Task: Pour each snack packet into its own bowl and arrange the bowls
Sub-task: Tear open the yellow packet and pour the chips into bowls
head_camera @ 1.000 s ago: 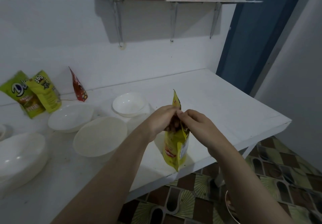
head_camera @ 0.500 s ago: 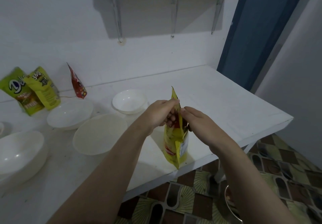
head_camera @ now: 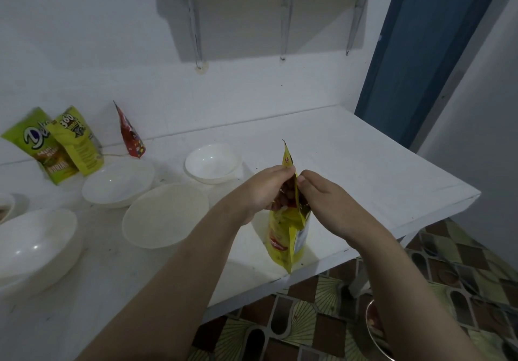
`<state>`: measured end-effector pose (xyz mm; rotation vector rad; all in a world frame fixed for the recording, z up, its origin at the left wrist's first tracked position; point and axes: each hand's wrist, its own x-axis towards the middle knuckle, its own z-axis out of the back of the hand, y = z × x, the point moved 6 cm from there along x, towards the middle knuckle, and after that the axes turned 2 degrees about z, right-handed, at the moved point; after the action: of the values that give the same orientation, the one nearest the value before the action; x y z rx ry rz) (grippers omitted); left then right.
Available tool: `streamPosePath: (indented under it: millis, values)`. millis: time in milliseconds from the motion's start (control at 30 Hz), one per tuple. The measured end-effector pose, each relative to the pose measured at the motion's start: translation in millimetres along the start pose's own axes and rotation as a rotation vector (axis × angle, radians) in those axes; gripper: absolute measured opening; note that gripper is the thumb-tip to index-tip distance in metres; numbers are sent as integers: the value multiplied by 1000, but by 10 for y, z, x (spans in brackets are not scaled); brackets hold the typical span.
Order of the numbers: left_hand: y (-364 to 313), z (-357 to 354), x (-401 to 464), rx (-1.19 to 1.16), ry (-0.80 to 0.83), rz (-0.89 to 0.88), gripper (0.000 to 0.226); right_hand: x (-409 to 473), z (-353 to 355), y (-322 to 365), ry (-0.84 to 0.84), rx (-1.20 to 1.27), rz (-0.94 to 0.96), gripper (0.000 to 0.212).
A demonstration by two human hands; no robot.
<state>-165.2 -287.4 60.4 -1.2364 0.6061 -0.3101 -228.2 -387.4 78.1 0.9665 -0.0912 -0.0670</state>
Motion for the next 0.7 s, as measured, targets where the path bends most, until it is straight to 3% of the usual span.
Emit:
streamPosePath:
  millis: [367,700]
  values:
    - [-102,-15,-47,126,-68,-64,24,35,21,-5,-21,-16,25,30]
    - [-153,-15,-79,228,-79,-119,26,146,75,-13,135,-92,-7,32]
